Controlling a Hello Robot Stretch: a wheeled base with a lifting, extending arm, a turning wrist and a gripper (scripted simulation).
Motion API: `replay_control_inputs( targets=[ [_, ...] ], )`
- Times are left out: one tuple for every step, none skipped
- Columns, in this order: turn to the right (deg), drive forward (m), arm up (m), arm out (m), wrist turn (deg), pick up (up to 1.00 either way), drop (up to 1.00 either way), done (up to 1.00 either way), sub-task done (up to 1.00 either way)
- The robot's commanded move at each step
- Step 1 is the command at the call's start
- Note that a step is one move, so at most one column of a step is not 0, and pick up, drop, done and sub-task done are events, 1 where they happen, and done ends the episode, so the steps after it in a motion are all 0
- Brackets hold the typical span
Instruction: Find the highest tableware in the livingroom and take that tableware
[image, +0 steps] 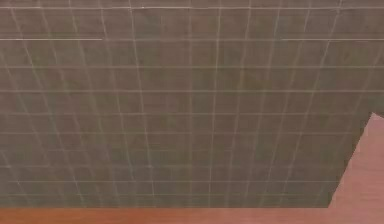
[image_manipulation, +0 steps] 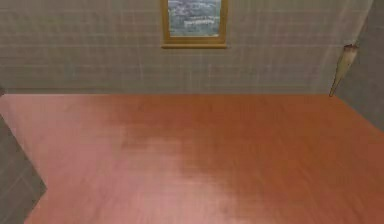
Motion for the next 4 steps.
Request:
replay_control_inputs(
  targets=[
    [45.0, 0.0, 0.0, 0.0, 0.0, 0.0, 0.0, 0.0, 0.0],
    [45.0, 0.0, 0.0, 0.0, 0.0, 0.0, 0.0, 0.0, 0.0],
    [45.0, 0.0, 0.0, 0.0, 0.0, 0.0, 0.0, 0.0, 0.0],
    [18.0, 0.0, 0.0, 0.0, 0.0, 0.0, 0.0, 0.0, 0.0]
  ],
)
